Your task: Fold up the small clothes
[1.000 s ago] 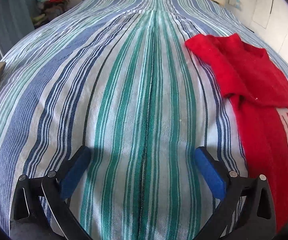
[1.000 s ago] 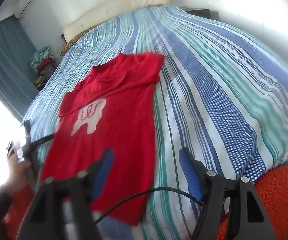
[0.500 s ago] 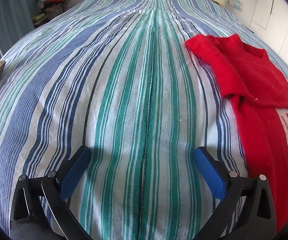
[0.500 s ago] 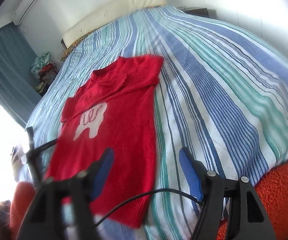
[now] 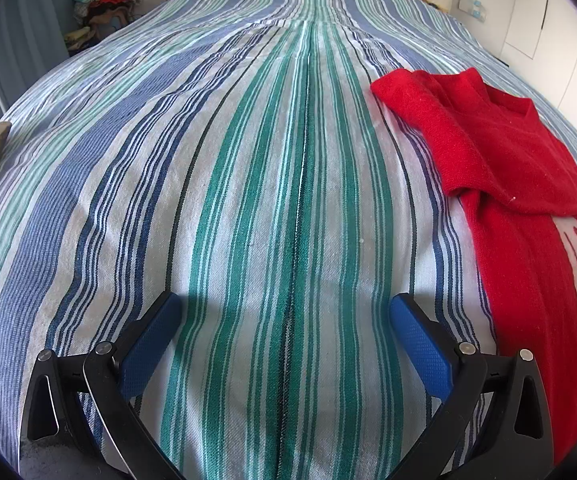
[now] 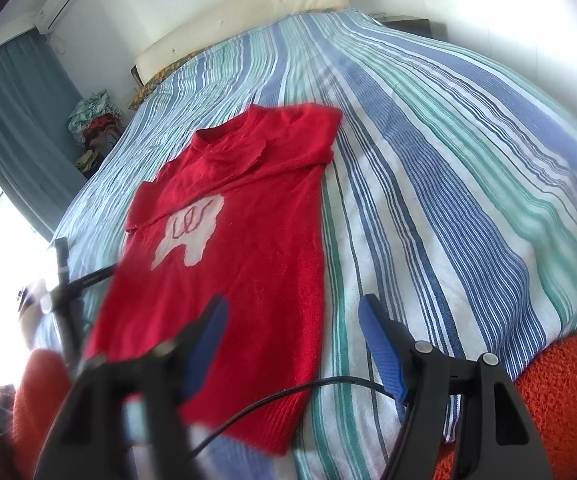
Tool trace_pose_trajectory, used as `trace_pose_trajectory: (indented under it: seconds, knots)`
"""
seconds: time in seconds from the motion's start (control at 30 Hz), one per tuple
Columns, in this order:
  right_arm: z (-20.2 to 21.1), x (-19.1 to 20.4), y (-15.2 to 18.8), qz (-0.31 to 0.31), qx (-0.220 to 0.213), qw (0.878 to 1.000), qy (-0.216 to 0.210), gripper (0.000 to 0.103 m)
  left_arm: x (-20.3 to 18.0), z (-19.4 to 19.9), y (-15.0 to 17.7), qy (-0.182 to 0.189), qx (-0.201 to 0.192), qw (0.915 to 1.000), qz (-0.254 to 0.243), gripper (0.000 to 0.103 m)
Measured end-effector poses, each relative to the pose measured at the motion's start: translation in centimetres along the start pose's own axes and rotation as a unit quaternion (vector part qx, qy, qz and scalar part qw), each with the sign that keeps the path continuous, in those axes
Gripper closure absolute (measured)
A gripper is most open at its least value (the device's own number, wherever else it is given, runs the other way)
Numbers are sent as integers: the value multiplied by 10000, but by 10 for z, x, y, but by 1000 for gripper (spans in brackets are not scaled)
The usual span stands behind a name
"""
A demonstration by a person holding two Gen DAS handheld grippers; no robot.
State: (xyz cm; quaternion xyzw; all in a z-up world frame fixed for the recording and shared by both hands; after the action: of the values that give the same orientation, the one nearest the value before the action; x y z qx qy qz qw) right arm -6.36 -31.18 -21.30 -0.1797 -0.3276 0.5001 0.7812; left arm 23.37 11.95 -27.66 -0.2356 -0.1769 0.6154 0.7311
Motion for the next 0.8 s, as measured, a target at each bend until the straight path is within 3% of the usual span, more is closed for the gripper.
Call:
trace_pose_trajectory:
  seconds: [0.8]
  knots:
    - [-2, 0, -1, 49, 29, 9999, 92, 36, 1, 0, -2, -31, -2, 10000, -2, 0]
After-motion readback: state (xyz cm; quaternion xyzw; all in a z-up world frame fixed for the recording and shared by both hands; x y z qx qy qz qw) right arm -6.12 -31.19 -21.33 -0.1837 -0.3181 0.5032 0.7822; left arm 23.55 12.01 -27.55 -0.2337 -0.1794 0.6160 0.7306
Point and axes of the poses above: each gripper's, at about its wrist camera, not at the fingertips, and z roughly against the way its jaws point, x to its left, y to its underside, the point moved 9 cm from there along -z, roughly the way its jaws point, and after that the axes turned 1 degree about y, right-handed, at the moved point
